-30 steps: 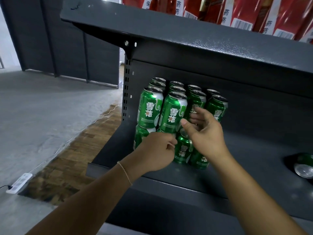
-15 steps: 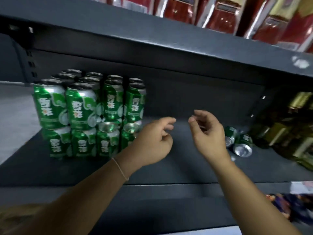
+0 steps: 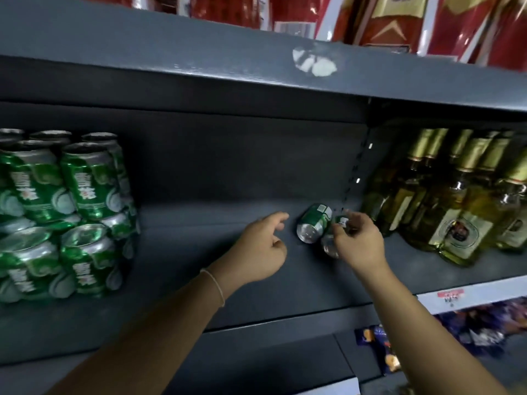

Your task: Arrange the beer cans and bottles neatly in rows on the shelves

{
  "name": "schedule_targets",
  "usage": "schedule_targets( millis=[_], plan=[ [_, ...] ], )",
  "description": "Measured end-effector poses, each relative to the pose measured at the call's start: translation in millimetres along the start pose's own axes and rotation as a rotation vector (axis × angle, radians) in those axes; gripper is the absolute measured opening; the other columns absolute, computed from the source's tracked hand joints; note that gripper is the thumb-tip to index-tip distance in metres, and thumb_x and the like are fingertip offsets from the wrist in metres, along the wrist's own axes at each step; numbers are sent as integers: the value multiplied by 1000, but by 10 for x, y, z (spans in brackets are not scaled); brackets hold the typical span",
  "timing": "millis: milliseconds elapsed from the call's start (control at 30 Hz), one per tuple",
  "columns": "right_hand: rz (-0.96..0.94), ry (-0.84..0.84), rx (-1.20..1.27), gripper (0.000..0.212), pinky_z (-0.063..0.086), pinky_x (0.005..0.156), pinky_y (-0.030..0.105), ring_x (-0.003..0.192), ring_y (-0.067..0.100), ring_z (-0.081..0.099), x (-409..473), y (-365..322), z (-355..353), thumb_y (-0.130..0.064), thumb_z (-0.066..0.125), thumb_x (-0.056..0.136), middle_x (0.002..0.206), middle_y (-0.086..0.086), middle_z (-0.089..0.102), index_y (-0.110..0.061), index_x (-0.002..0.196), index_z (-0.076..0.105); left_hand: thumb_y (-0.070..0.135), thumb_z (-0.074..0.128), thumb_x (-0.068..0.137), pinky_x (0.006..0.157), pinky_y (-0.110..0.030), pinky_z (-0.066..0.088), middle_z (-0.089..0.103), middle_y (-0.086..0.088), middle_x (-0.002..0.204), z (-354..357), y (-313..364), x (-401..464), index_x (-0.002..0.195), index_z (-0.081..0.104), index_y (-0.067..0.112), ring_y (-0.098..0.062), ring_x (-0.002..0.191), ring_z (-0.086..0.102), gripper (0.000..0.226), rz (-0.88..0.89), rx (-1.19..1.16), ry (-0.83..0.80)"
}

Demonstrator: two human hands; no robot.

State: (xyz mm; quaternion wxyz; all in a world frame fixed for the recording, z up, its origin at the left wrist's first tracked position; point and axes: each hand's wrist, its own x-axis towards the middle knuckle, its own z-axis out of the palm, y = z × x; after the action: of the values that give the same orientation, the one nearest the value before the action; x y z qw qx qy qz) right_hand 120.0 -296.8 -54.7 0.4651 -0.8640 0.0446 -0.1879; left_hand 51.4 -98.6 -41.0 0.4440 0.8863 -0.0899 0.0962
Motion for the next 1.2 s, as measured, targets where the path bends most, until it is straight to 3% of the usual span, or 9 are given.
schedule_targets(
  millis=[100, 200, 400, 500, 667, 833, 1033, 1133, 1200],
  plan=[
    [118, -40, -44, 53, 45, 99, 37, 120, 35, 55, 195, 226, -39, -28, 68, 87, 122, 18, 61, -7, 132, 52, 8, 46, 91, 86, -17, 44, 52, 3, 133, 189, 53, 124, 144, 39, 23, -10, 101, 59, 56, -17, 25, -10],
    [204, -97, -23, 59, 42, 99, 35, 123, 34, 52, 322, 331, -27, -33, 68, 88, 129, 18, 57, -5, 135, 47, 9, 46, 90, 89, -20, 44, 52, 3, 134, 311, 67, 215, 144, 38, 23, -10, 103, 58, 56, -36, 63, -20],
    [249, -144, 71, 64, 48, 91, 34, 108, 28, 59, 438, 398, 24, -44, 76, 81, 121, 10, 60, -9, 127, 48, 10, 45, 91, 85, -19, 46, 52, 3, 134, 416, 13, 294, 144, 38, 24, -9, 99, 59, 56, -67, 105, -34],
    [270, -171, 100, 63, 49, 89, 34, 99, 23, 56, 493, 395, 18, -39, 79, 78, 112, 5, 56, -12, 124, 46, 10, 45, 91, 88, -21, 47, 52, 2, 135, 439, -4, 323, 144, 39, 24, -12, 105, 59, 56, -77, 124, -35],
    [419, -240, 301, 52, 59, 78, 53, 86, 26, 64, 524, 378, -31, -24, 80, 78, 100, 6, 55, -16, 110, 40, 9, 47, 89, 94, -24, 47, 54, 1, 134, 506, 4, 357, 144, 40, 24, -13, 106, 59, 57, -71, 146, -29],
    [553, -283, 623, 50, 60, 58, 44, 80, 25, 67, 486, 308, -125, -16, 74, 86, 109, 17, 65, 0, 125, 48, 9, 47, 89, 96, -23, 46, 55, 0, 134, 541, 66, 358, 143, 42, 20, -14, 106, 59, 55, -48, 133, -44],
    [453, -392, 852, 21, 61, 62, 39, 75, 25, 73, 213, 53, -274, -8, 71, 86, 96, 20, 73, -2, 105, 62, 29, 49, 98, 97, -23, 44, 63, 6, 122, 466, 160, 293, 131, 55, 18, -12, 109, 59, 35, -43, 72, 11],
    [354, -485, 934, 49, 61, 70, 43, 85, 33, 74, -1, -174, -284, -2, 75, 75, 102, 22, 73, 1, 120, 57, 44, 59, 90, 90, -33, 53, 70, 11, 102, 342, 197, 216, 111, 63, 23, -7, 93, 66, 30, -24, -71, 35],
    [267, -514, 945, 61, 60, 66, 40, 84, 34, 74, -146, -349, -257, 2, 76, 65, 99, 19, 75, -2, 122, 55, 47, 71, 79, 83, -32, 56, 72, 10, 95, 205, 197, 139, 108, 64, 25, -3, 85, 68, 37, -26, -137, 17]
  ],
)
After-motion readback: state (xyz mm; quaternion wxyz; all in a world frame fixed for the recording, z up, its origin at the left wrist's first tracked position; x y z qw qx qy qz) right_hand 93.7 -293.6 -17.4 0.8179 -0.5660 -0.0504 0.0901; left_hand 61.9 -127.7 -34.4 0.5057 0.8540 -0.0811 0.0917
